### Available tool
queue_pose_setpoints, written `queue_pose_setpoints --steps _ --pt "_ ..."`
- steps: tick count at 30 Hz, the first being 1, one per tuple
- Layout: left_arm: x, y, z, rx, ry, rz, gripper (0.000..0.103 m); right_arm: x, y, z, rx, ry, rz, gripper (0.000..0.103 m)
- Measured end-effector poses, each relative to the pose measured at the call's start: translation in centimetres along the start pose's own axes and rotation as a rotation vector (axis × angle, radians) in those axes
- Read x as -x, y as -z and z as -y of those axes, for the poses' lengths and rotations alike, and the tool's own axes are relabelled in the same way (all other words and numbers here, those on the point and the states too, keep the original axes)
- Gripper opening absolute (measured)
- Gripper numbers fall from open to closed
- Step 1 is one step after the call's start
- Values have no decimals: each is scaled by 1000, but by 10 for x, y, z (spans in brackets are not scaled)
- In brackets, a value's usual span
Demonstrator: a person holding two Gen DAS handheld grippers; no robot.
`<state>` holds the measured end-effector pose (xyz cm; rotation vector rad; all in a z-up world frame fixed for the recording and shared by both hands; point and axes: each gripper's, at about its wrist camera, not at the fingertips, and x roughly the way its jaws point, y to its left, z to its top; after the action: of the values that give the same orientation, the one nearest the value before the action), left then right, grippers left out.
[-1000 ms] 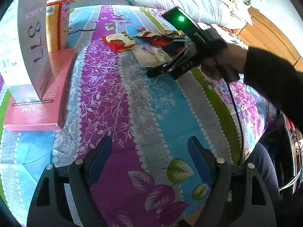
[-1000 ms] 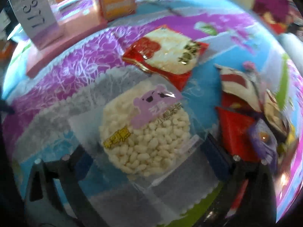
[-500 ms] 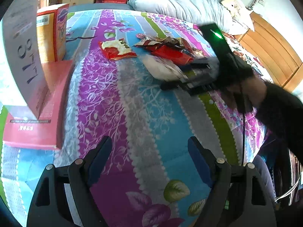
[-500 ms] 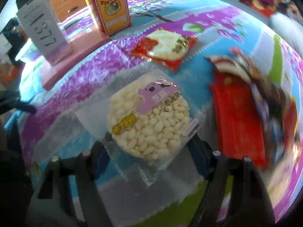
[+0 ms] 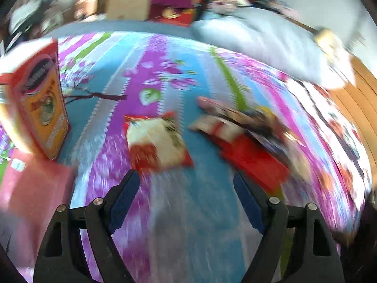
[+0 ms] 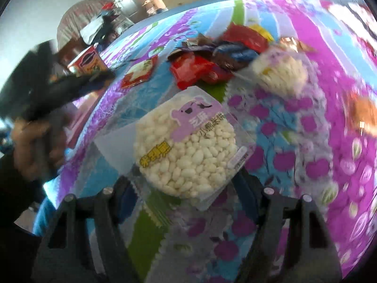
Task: Organize snacks
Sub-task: 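Close the right tool on the puffed-rice bag while the left closes on the cracker bag, then lift and carry the puffed-rice bag and cracker bag over the white basket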
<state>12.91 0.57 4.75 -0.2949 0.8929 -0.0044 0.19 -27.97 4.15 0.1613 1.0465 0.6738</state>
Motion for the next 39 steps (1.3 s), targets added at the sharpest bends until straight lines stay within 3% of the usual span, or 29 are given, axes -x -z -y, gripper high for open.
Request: queue_pose_setpoints --steps 2,5,9,13,16,20,24,26,28,30,36,39 --pt "-29 -10 -11 25 -111 -12 83 0 0 0 8 -15 1 74" --pt "-57 -15 -17 46 -170 -35 83 2 -1 -1 23 -33 9 74" --pt "-66 -19 -9 -12 -189 -16 86 -7 -4 -1 32 -64 8 74" --pt "-65 -23 -3 -38 -147 2 88 -11 -2 0 33 -83 7 75" --pt "-79 -26 0 -53 -156 -77 89 -12 0 2 27 -91 13 75" --pt "-91 -23 7 -101 -196 -80 103 -12 1 1 24 -95 12 75" --pt "-96 -26 8 -113 -210 -84 103 -15 1 -6 70 -63 -16 75" --pt "-96 -27 6 -119 -201 -85 100 -16 0 -7 76 -60 -28 75" --pt "-89 -26 5 -124 -219 -55 80 -14 0 -8 90 -65 -42 75" --pt "-82 -24 3 -124 -201 -45 75 -11 1 -9 106 -68 -61 78" --pt "-57 -11 8 -169 -166 -12 74 5 5 -14 165 -85 -115 82" --pt "-31 3 19 -213 -136 13 75 9 -1 -23 230 -80 -123 92"
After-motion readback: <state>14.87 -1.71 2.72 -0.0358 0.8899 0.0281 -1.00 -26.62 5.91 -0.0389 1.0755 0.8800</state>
